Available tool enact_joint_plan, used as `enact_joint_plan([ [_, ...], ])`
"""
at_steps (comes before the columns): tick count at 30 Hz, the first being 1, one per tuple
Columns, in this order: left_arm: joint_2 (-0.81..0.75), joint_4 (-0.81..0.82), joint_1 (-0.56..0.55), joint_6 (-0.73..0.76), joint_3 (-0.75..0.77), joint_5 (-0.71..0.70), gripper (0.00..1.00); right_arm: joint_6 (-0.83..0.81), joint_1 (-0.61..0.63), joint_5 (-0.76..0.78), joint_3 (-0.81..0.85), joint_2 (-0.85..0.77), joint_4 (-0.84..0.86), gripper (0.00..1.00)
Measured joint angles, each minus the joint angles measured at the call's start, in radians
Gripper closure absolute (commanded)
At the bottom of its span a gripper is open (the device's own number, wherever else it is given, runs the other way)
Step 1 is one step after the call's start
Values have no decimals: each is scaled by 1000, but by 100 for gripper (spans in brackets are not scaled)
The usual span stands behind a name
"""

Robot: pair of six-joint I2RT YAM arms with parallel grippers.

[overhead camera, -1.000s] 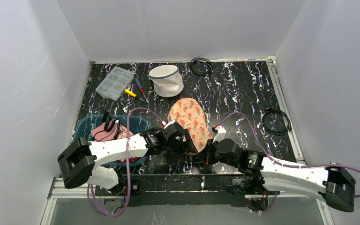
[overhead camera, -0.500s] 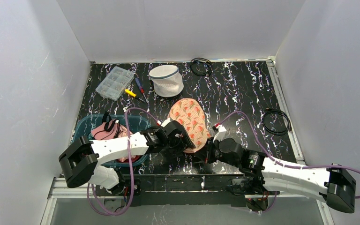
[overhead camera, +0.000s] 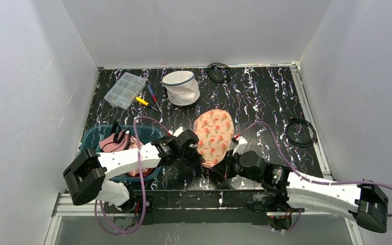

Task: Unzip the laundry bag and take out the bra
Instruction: Unzip the laundry bag at the center of the board.

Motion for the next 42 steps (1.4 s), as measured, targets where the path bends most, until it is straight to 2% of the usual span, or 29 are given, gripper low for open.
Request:
enact_joint_plan([
  [6, -1, 10, 16, 11, 3, 14, 100, -5, 2, 15, 3, -35, -77, 99],
  [15, -1, 33, 77, 99, 3, 81, 100, 0, 2, 121, 20, -153, -320, 99],
  [21, -1, 53, 111, 165, 3, 149, 100, 8, 2, 140, 19, -227, -380, 99],
  [23, 6, 51, 121, 190, 15, 166, 95, 8, 2, 140, 18, -237, -379, 99],
  [25, 23, 49, 126, 218, 35, 175, 84, 7, 2, 137, 16, -236, -378, 99],
  [30, 57, 48, 132, 267, 55, 191, 37, 5, 2, 127, 16, -209, -364, 99],
  [36, -34, 36, 132, 260, -27, 183, 22, -1, 2, 106, 16, -165, -315, 99],
  [42, -205, -5, 61, 192, -101, 140, 19, -5, 2, 82, 16, -106, -251, 99],
])
